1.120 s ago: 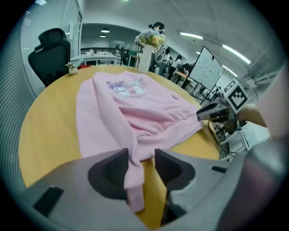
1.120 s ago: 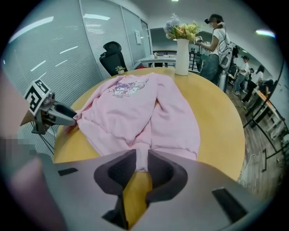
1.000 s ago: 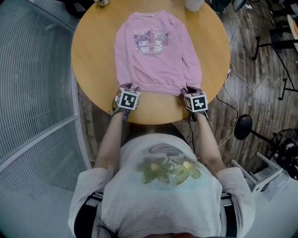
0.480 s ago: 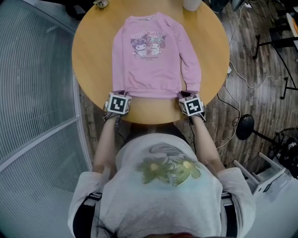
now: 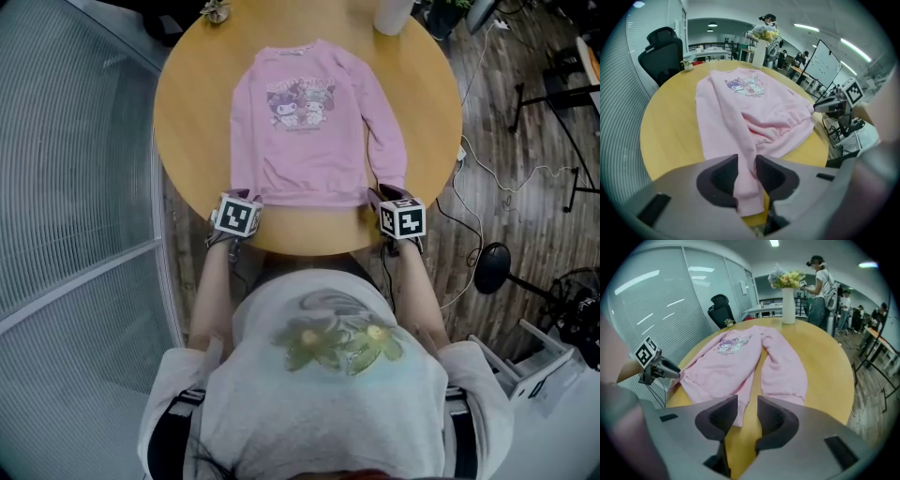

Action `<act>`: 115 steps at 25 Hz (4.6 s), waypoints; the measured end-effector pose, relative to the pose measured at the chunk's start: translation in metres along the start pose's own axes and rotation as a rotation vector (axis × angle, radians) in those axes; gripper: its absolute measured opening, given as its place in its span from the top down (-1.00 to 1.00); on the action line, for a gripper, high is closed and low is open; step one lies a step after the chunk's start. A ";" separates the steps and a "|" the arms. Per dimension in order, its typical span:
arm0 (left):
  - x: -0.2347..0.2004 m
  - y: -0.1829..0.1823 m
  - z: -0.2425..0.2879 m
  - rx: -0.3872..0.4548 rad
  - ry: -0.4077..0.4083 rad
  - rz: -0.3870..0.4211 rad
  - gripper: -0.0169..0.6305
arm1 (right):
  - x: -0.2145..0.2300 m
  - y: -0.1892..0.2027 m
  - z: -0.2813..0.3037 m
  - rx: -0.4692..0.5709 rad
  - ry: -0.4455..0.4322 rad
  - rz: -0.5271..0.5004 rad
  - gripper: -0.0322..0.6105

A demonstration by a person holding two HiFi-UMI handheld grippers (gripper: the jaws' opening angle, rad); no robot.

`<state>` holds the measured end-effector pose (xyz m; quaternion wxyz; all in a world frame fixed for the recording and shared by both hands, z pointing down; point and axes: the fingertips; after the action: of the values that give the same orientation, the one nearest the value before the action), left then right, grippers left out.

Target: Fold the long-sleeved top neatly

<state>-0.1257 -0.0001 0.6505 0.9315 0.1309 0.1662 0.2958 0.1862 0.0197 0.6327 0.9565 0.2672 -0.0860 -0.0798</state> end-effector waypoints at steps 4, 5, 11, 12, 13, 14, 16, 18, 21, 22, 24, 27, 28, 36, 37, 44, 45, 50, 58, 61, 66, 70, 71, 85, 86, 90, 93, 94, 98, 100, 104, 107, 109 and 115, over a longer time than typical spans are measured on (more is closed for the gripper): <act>-0.016 -0.015 -0.016 0.100 -0.023 -0.043 0.63 | 0.041 -0.015 -0.014 0.078 0.122 0.063 0.41; -0.019 -0.019 -0.018 0.122 -0.027 -0.047 0.63 | 0.050 -0.015 -0.016 0.078 0.150 0.067 0.37; -0.036 -0.035 -0.034 0.195 -0.078 -0.075 0.64 | 0.077 0.006 -0.012 0.026 0.211 0.141 0.26; -0.036 -0.035 -0.034 0.195 -0.075 -0.074 0.64 | 0.079 0.012 -0.009 0.010 0.210 0.163 0.26; -0.035 -0.034 -0.033 0.191 -0.071 -0.070 0.64 | 0.080 0.018 -0.006 -0.007 0.208 0.183 0.25; -0.034 -0.034 -0.032 0.185 -0.067 -0.065 0.64 | 0.081 0.022 -0.002 -0.023 0.208 0.198 0.25; -0.031 -0.031 -0.030 0.172 -0.057 -0.058 0.64 | 0.082 0.029 0.005 -0.053 0.217 0.206 0.25; -0.029 -0.026 -0.026 0.160 -0.046 -0.056 0.64 | 0.086 0.034 0.009 -0.080 0.246 0.187 0.28; -0.024 -0.021 -0.021 0.145 -0.031 -0.055 0.64 | 0.096 0.030 0.004 -0.073 0.301 0.155 0.78; -0.021 -0.019 -0.020 0.140 -0.025 -0.053 0.64 | 0.102 0.024 -0.001 -0.048 0.314 0.160 0.79; -0.018 -0.016 -0.018 0.129 -0.016 -0.045 0.64 | 0.121 0.003 -0.016 0.029 0.353 0.182 0.79; -0.015 -0.014 -0.014 0.115 -0.006 -0.038 0.64 | 0.168 -0.045 -0.050 0.149 0.443 0.176 0.79; -0.014 -0.014 -0.012 0.113 0.002 -0.036 0.64 | 0.186 -0.063 -0.063 0.183 0.471 0.166 0.79; -0.014 -0.017 -0.007 0.097 -0.001 -0.026 0.64 | 0.299 -0.194 -0.159 0.356 0.622 0.112 0.79; -0.013 -0.016 -0.006 0.095 0.001 -0.032 0.64 | 0.304 -0.205 -0.164 0.361 0.627 0.105 0.79; -0.004 -0.001 -0.004 0.026 -0.054 -0.041 0.43 | 0.291 -0.220 -0.133 0.329 0.554 0.044 0.79; -0.004 0.002 -0.002 0.017 -0.063 -0.033 0.40 | 0.286 -0.217 -0.124 0.321 0.535 0.041 0.79; -0.004 0.027 0.017 -0.079 -0.113 -0.004 0.38 | 0.251 -0.203 -0.087 0.311 0.420 0.048 0.79; -0.027 0.012 -0.003 0.000 -0.145 -0.100 0.87 | 0.203 -0.212 -0.075 0.369 0.310 0.076 0.79; -0.036 0.005 -0.012 0.013 -0.168 -0.080 0.87 | 0.183 -0.212 -0.073 0.380 0.293 0.054 0.79; -0.035 0.000 -0.016 -0.017 -0.173 -0.048 0.87 | 0.152 -0.208 -0.072 0.399 0.273 0.046 0.79; -0.039 -0.008 -0.013 0.011 -0.152 -0.029 0.87 | 0.129 -0.210 -0.074 0.431 0.247 0.079 0.79; -0.040 -0.007 -0.016 0.000 -0.155 -0.027 0.88 | 0.122 -0.214 -0.074 0.440 0.236 0.084 0.79; -0.056 -0.021 -0.038 0.088 -0.066 -0.048 0.89 | -0.018 -0.281 -0.040 0.491 0.065 0.019 0.79; -0.059 -0.020 -0.040 0.093 -0.065 -0.051 0.89 | -0.031 -0.285 -0.036 0.491 0.048 0.012 0.79; -0.071 -0.015 -0.044 0.113 -0.051 -0.063 0.89 | -0.085 -0.287 -0.015 0.468 -0.019 -0.024 0.79; -0.079 -0.010 -0.046 0.124 -0.039 -0.069 0.89 | -0.126 -0.274 0.009 0.402 -0.067 -0.099 0.79; -0.082 -0.008 -0.047 0.128 -0.038 -0.071 0.89 | -0.137 -0.265 0.020 0.364 -0.077 -0.134 0.79; -0.095 -0.001 -0.057 0.149 -0.032 -0.091 0.89 | -0.166 -0.213 0.066 0.188 -0.107 -0.224 0.79; -0.102 0.000 -0.062 0.155 -0.032 -0.094 0.89 | -0.174 -0.190 0.086 0.117 -0.121 -0.240 0.79; -0.112 0.002 -0.067 0.169 -0.024 -0.089 0.89 | -0.182 -0.158 0.114 0.039 -0.116 -0.231 0.79; -0.118 0.000 -0.070 0.183 -0.010 -0.089 0.89 | -0.185 -0.150 0.124 0.025 -0.122 -0.196 0.79; -0.123 -0.002 -0.072 0.193 -0.001 -0.090 0.89 | -0.188 -0.148 0.127 0.017 -0.138 -0.185 0.79; -0.162 -0.030 -0.098 0.328 0.089 -0.239 0.90 | -0.195 -0.155 0.109 0.086 -0.156 -0.137 0.48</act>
<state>-0.2734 -0.1058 0.5885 0.9178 0.2472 0.2676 0.1576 -0.0430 -0.1267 0.6194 0.9267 0.3064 -0.1453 -0.1617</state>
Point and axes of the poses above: the fingertips, and each gripper's own axes: z forward along the fingers, x to its right, y out of its underside, and after that the axes turned 5 degrees about y, right-handed
